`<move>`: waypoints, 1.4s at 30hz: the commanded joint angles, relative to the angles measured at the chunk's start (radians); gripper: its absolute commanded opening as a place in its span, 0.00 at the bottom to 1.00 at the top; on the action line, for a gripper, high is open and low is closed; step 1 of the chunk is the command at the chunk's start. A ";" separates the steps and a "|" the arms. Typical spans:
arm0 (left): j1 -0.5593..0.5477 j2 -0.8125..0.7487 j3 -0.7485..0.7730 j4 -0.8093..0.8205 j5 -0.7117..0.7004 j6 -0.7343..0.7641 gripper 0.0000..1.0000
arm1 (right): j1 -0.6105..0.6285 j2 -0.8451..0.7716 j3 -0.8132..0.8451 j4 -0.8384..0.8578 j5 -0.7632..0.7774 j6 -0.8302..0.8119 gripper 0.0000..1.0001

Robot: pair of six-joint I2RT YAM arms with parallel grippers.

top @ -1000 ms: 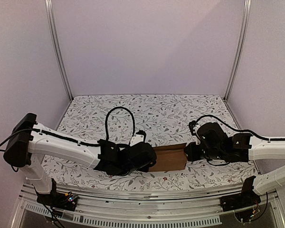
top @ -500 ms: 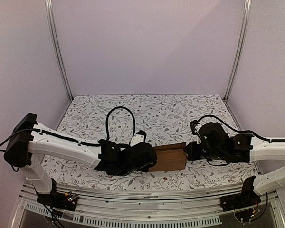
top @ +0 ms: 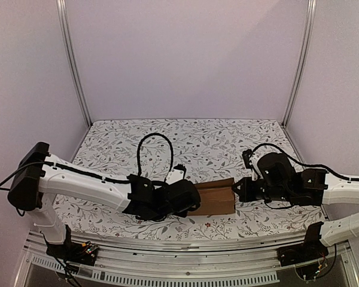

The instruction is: Fold the paper box

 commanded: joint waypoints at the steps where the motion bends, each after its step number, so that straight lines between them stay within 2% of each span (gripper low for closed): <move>1: -0.026 0.094 -0.037 -0.137 0.146 0.032 0.00 | 0.014 -0.042 0.002 0.024 -0.022 0.019 0.00; 15: -0.026 0.139 0.025 -0.176 0.138 0.059 0.00 | 0.015 -0.139 -0.097 0.097 -0.011 0.117 0.00; 23: -0.027 0.156 0.053 -0.202 0.116 0.072 0.00 | 0.015 -0.193 -0.180 0.178 0.020 0.269 0.00; 42: -0.031 0.176 0.071 -0.213 0.099 0.084 0.00 | 0.015 -0.196 -0.170 0.179 0.033 0.336 0.00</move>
